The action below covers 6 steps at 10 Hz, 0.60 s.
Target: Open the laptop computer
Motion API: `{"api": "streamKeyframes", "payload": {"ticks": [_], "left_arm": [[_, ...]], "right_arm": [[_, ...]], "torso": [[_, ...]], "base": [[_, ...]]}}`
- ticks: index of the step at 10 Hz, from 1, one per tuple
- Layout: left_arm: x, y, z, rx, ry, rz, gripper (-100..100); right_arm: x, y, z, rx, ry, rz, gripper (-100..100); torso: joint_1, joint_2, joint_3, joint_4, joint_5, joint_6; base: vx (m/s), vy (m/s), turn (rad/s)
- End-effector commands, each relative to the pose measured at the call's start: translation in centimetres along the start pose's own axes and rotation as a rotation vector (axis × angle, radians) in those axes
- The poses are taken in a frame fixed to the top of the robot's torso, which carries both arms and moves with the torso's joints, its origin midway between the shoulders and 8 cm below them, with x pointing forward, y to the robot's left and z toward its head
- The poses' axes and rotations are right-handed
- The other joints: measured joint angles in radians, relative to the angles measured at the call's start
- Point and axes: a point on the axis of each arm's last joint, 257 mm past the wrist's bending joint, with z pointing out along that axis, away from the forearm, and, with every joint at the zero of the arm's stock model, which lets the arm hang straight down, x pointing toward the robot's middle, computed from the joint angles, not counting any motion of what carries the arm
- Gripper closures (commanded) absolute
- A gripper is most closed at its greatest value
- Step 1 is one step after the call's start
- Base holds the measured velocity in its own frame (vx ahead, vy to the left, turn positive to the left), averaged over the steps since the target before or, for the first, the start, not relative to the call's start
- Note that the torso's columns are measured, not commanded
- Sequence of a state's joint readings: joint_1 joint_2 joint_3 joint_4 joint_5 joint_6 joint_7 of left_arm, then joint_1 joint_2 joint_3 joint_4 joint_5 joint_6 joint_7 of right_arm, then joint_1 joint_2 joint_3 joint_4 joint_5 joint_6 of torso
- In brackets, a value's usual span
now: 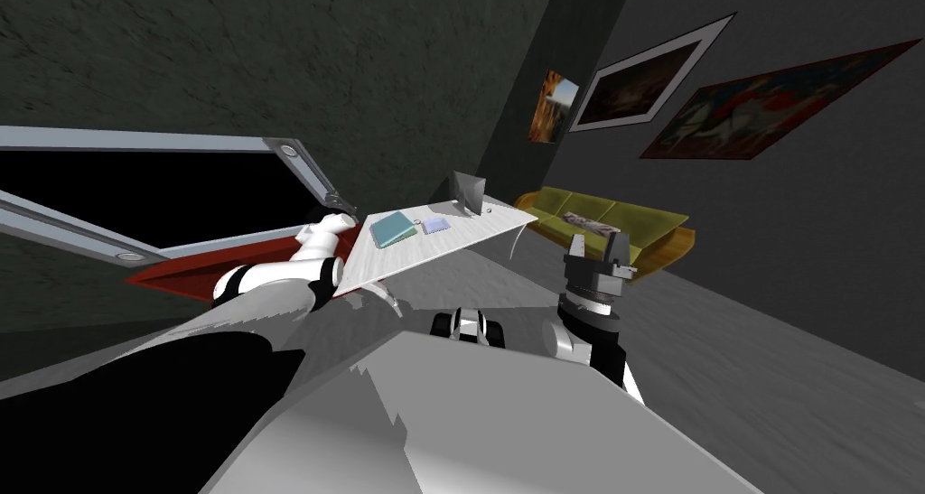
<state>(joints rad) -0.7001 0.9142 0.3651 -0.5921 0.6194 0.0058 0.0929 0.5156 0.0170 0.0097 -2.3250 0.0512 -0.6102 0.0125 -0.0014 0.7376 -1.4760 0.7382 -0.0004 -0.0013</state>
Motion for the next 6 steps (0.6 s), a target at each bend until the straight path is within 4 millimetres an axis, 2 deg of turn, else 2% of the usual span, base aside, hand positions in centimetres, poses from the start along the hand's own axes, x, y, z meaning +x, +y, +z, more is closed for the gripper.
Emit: {"api": "streamKeyframes", "payload": {"ticks": [1,2,3,5,6], "left_arm": [[-0.6,-1.0,-0.4,-0.011,0.026,-0.004,-100],[0.3,-0.9,-0.4,-0.011,0.046,-0.003,-100],[-0.5,-2.0,-0.6,-0.014,0.051,-0.001,-100],[0.5,-1.0,-0.8,-0.031,0.074,0.000,-100],[0.1,-1.6,-1.1,-0.044,0.089,-0.004,-100]], "right_arm": [[0.0,0.0,0.0,0.000,0.000,0.000,0],[0.0,0.0,0.0,0.000,0.000,0.000,0],[0.0,0.0,0.0,0.000,0.000,0.000,0],[0.0,0.0,0.0,0.000,0.000,0.000,0],[0.0,0.0,0.0,0.000,0.000,0.000,0]], "torso": [[-0.001,-0.002,-0.001,-0.001,0.000,0.002],[-0.002,-0.003,-0.002,-0.001,-0.001,0.001],[0.001,-0.002,-0.002,-0.001,0.000,0.002],[0.003,0.001,0.001,0.000,0.001,0.002],[0.004,0.003,0.002,0.001,0.001,0.002]], "base": [[0.106,-0.095,0.095],[0.105,-0.075,0.076],[0.112,-0.080,0.125],[0.064,-0.046,0.023],[0.061,-0.040,0.101]]}}
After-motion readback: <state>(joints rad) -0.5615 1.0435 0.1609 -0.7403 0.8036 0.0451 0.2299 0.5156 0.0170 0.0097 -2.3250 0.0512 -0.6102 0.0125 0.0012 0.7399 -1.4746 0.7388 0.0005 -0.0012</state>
